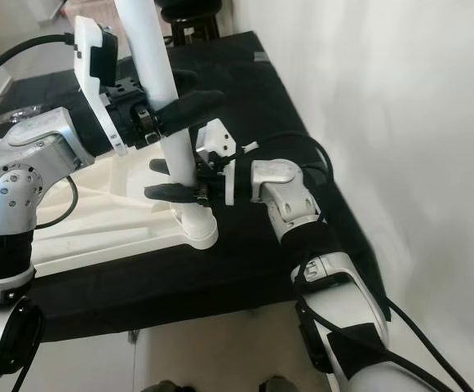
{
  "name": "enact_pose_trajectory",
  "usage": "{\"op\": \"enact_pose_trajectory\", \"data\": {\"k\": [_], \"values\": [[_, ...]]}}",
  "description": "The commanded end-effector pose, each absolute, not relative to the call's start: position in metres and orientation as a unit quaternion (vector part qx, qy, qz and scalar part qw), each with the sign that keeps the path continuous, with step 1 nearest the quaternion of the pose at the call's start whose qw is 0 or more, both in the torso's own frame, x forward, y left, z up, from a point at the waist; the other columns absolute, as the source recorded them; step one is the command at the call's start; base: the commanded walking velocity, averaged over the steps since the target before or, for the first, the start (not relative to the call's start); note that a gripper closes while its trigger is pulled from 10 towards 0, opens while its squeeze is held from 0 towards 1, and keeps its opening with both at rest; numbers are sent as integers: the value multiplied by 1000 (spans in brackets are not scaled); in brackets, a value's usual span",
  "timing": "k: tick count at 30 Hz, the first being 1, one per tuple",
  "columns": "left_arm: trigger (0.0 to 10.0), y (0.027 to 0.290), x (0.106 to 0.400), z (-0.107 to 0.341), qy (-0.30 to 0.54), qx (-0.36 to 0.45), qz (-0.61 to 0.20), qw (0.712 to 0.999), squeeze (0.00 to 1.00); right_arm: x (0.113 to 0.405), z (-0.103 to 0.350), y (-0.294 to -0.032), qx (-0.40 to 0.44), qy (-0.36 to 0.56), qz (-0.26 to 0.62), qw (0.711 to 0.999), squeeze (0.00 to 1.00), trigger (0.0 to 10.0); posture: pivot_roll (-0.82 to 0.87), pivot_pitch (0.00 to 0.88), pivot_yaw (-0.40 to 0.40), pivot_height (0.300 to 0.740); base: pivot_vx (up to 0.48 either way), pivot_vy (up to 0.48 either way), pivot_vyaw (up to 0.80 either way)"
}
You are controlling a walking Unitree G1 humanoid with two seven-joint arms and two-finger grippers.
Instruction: Building children table
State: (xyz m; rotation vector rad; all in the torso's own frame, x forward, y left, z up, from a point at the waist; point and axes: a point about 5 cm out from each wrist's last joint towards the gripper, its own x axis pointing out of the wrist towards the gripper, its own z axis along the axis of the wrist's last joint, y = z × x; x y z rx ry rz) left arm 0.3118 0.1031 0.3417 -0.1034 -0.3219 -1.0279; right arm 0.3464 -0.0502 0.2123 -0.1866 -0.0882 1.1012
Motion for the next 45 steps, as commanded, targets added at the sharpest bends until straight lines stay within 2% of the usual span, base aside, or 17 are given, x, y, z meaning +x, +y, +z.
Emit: {"op": "enact_pose_trajectory", "data": {"k": [1,2,4,9,11,22,23,24,25,27,28,32,35,36,37,38,45], "values": [[10000,102,312,345,-157,-48,-488,857,0,335,173,-32,-109,43,511,851,0,0,-61,154,94,740,0,0,0],[10000,105,315,344,-152,-49,-481,862,0,326,167,-30,-107,46,447,887,0,0,-83,143,100,740,0,0,0],[10000,106,317,343,-146,-47,-478,865,0,323,165,-30,-108,44,412,904,0,0,-78,143,100,740,0,0,0],[10000,104,317,340,-139,-44,-484,863,0,327,163,-30,-118,36,402,907,0,0,-75,139,95,740,0,0,0],[0,104,316,340,-140,-47,-488,860,0,328,164,-31,-119,34,400,908,0,0,-76,137,99,740,0,0,0],[0,104,317,339,-140,-50,-488,860,0,319,170,-34,-128,39,352,926,0,0,-79,131,97,740,0,0,0],[0,104,318,339,-140,-49,-488,860,0,321,174,-34,-132,29,355,925,0,5804,-81,125,97,740,0,0,0],[0,104,318,339,-141,-49,-488,860,0,322,177,-34,-132,19,361,923,0,10000,-81,124,96,740,0,0,0],[0,104,318,339,-141,-49,-488,860,0,322,177,-34,-132,19,361,923,0,10000,-81,124,96,740,0,0,0],[0,104,318,339,-143,-49,-487,860,0,326,193,-32,-109,-22,415,903,94,10000,-80,122,95,740,0,0,0],[0,105,318,339,-143,-49,-487,860,0,327,199,-32,-104,-39,443,890,1000,10000,-82,119,94,740,0,0,0],[0,105,318,339,-144,-49,-486,861,0,333,209,-35,-96,-66,472,874,1000,10000,-84,117,95,740,0,0,0],[0,105,318,339,-146,-49,-486,860,0,338,223,-41,-87,-87,542,831,1000,10000,-81,111,96,740,0,0,0],[0,105,317,339,-146,-48,-488,859,0,338,227,-43,-93,-90,582,803,871,10000,-80,109,97,740,0,0,0],[0,105,317,339,-146,-48,-488,859,0,338,227,-43,-93,-90,582,803,871,10000,-80,109,97,740,0,0,0],[0,104,317,340,-146,-47,-490,858,0,337,228,-43,-100,-85,619,775,0,10000,-77,108,98,740,0,0,0],[0,101,316,339,-141,-41,-497,855,0,343,225,-41,-101,-65,690,713,0,9608,-65,107,108,740,0,0,0]]}}
